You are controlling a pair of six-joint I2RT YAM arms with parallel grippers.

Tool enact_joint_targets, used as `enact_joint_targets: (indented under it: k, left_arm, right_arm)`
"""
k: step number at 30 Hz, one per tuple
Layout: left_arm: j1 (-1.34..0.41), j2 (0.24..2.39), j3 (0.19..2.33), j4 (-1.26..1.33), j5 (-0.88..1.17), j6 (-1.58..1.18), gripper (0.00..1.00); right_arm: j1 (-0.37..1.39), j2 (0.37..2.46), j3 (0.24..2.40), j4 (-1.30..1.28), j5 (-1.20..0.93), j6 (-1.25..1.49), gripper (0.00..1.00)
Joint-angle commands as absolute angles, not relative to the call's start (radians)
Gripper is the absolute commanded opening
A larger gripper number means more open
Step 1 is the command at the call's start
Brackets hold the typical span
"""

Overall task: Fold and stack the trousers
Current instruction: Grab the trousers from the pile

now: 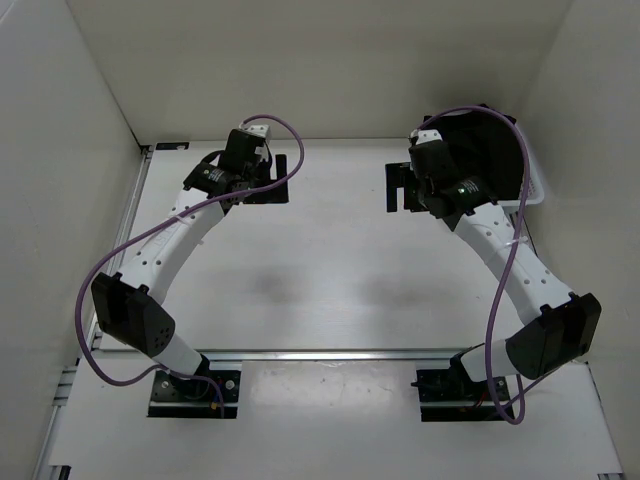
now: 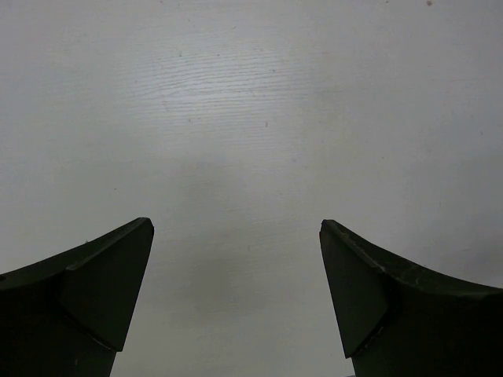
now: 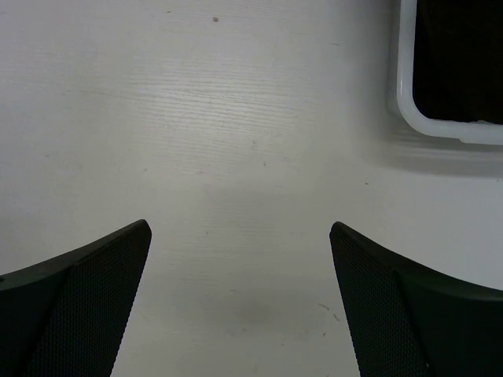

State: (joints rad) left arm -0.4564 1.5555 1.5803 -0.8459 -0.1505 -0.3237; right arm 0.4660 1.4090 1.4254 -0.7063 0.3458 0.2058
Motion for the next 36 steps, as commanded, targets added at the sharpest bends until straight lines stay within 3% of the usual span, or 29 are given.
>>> enact_joint_targets:
  k: [1, 8, 13, 20, 22, 24, 27, 31, 36]
  left_arm:
    - [-0.457, 1.509, 1.588, -0.856, -0.19, -0.331, 1.0]
    - [-0.457, 1.529, 1.588, -0.865, -0.233, -0.322, 1.0]
    - [-0.466, 1.54, 1.588, -0.902, -0.265, -0.333, 1.0]
    - [-0.476, 1.519, 1.577, -0.902, -0.298, -0.342, 1.0]
    - [-0.476, 1.519, 1.589, -0.902, -0.287, -0.342, 1.0]
    - [-0.476, 1.537, 1.598, -0.902, -0.276, -0.342, 1.0]
    - [-0.476, 1.548, 1.598, -0.902, -0.276, -0.342, 1.0]
    - [-0.485, 1.548, 1.598, -0.902, -0.276, -0.342, 1.0]
    - [-0.494, 1.56, 1.598, -0.902, -0.276, -0.342, 1.0]
  right_arm:
    - [0.475, 1.405, 1.427, -0.684, 0.371, 0.202, 1.0]
    - [0.476, 1.333, 1.345, -0.663, 0.477, 0.213, 1.0]
    - [0.384, 1.31, 1.333, -0.65, 0.45, 0.213, 1.0]
    - [0.074, 1.318, 1.388, -0.577, 0.397, 0.271, 0.79]
    - [-0.074, 1.363, 1.481, -0.589, 0.275, 0.313, 0.79]
    - [-0.141, 1.468, 1.549, -0.598, 0.096, 0.348, 0.87]
    - [-0.158, 1.644, 1.713, -0.61, 0.09, 0.336, 1.0]
    - [-0.169, 1.959, 2.079, -0.689, 0.104, 0.302, 1.0]
    - [-0.189, 2.218, 2.384, -0.764, 0.028, 0.296, 1.0]
